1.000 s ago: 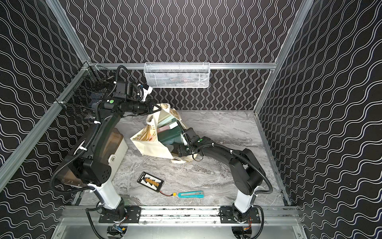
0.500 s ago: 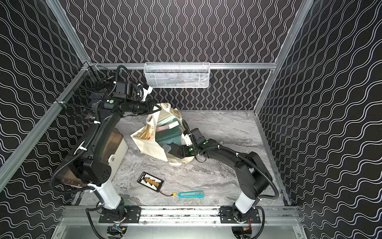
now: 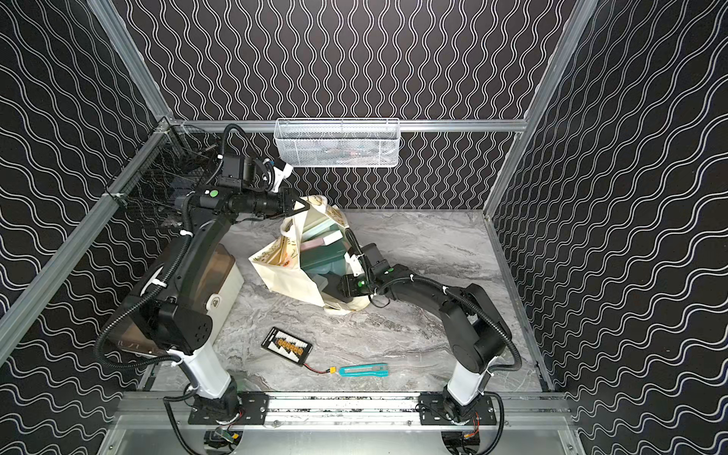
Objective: Take out the pencil case from the canvas bag
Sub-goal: Pick up the pencil case from the canvas bag.
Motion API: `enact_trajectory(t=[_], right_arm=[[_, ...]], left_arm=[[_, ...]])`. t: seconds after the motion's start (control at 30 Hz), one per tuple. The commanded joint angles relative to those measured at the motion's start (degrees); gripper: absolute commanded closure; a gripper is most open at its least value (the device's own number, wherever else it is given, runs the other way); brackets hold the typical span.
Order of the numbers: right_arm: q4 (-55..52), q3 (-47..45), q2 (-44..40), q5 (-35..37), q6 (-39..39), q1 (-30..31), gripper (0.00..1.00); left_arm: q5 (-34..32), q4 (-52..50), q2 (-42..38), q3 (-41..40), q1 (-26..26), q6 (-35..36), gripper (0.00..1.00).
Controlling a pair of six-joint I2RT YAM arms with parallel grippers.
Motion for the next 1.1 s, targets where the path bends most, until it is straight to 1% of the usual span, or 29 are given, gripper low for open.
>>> enact_trajectory(t=[0.0, 0.17, 0.4, 0.43, 0.63, 0.77, 0.97, 1.0, 1.07], right_arm=[[3.14, 1.97, 0.32, -0.04, 0.98, -0.01, 0.53], [2.69, 1.01, -1.62, 1.05, 0.84, 0.04, 0.62], [-0.83, 1.01, -5.97, 4.09, -0.47, -0.01, 0.70], [-1.57, -0.57, -6.86, 4.78, -0.67, -0.01, 0.71], [-7.25, -0.42, -11.19, 9.49, -3.26, 0.08, 0.73], [-11.06, -0.31, -14.22, 12.19, -5.19, 0.12, 0.75], [-15.95, 0.27, -18.05, 13.67, -6.82, 0.08, 0.77], [-16.97, 2.16, -18.60, 13.48, -7.10, 0.08, 0.78], [-18.72, 2.86, -19.72, 13.23, -7.37, 0.08, 0.79]], left_arm=[[5.43, 7.05, -0.22, 0.37, -0.03, 0.03, 1.00], [4.57, 5.83, 0.23, 1.25, -0.03, 0.76, 1.00], [2.30, 5.05, 0.57, 1.60, -0.03, 1.34, 1.00], [1.85, 4.93, 0.56, 1.54, -0.02, 1.41, 1.00], [-1.16, 4.46, 0.35, 1.07, -0.03, 1.84, 1.00], [-1.15, 4.61, 0.71, 1.24, 0.05, 1.61, 1.00], [-1.48, 4.80, 0.78, 1.14, -0.03, 1.81, 1.00], [-1.48, 4.74, 0.98, 1.31, -0.03, 1.70, 1.00], [-1.56, 4.52, 1.20, 1.79, -0.03, 1.44, 1.00]])
